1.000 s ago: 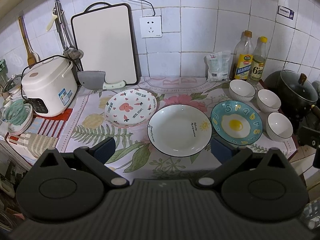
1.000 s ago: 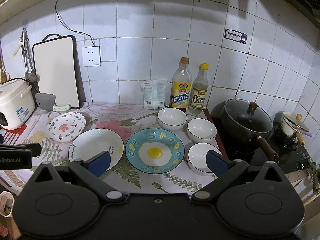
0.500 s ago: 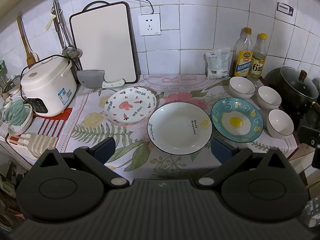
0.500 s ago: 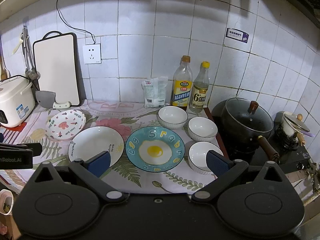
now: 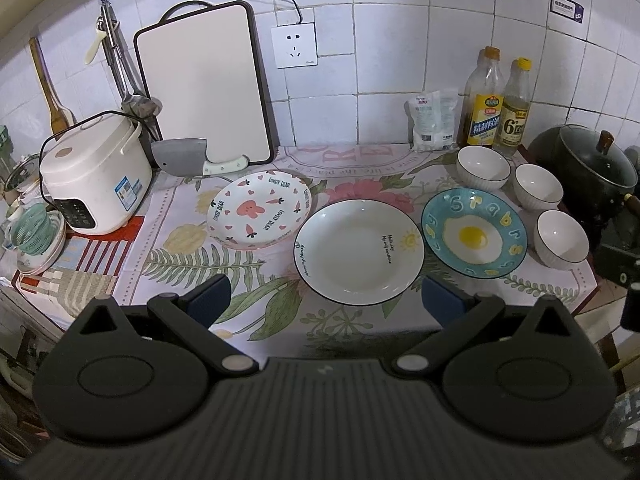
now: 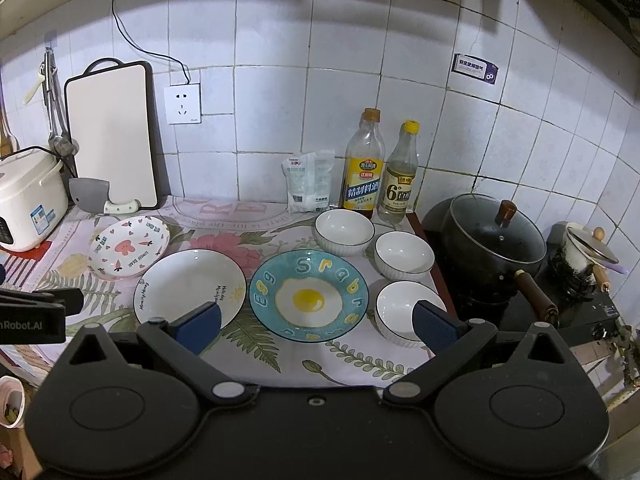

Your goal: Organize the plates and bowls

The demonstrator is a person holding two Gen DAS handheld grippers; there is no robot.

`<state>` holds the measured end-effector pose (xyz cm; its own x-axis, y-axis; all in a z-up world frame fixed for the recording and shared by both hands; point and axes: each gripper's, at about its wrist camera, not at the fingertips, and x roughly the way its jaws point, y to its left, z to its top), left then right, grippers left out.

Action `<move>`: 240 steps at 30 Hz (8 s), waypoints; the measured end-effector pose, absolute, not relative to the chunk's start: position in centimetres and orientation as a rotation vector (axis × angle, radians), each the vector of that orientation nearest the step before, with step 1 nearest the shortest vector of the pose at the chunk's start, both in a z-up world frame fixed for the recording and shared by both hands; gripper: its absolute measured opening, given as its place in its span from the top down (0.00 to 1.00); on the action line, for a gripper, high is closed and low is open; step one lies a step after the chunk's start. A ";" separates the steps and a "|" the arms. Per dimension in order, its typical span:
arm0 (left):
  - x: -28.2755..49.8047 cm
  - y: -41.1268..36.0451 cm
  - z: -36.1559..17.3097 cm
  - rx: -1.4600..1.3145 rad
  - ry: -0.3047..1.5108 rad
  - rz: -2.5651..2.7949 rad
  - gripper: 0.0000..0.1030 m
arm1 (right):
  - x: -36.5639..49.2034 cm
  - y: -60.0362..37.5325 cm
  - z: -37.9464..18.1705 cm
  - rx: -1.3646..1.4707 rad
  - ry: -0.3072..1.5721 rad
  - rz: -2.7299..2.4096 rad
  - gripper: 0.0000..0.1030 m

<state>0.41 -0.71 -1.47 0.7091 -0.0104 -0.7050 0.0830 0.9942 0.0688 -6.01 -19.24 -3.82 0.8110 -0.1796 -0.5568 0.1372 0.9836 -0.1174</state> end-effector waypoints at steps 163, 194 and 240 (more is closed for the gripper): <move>34.5 -1.7 -22.6 -0.223 0.999 -0.069 0.58 | 29.6 -22.4 -22.9 -0.095 0.781 0.237 0.40; 18.0 -3.9 -7.6 0.066 0.952 -0.361 0.18 | 9.3 -27.4 -8.2 -0.005 0.591 0.311 0.19; 20.7 -11.5 -21.5 -0.019 1.027 -0.388 0.39 | 11.3 -35.0 -27.4 0.474 0.707 0.067 0.15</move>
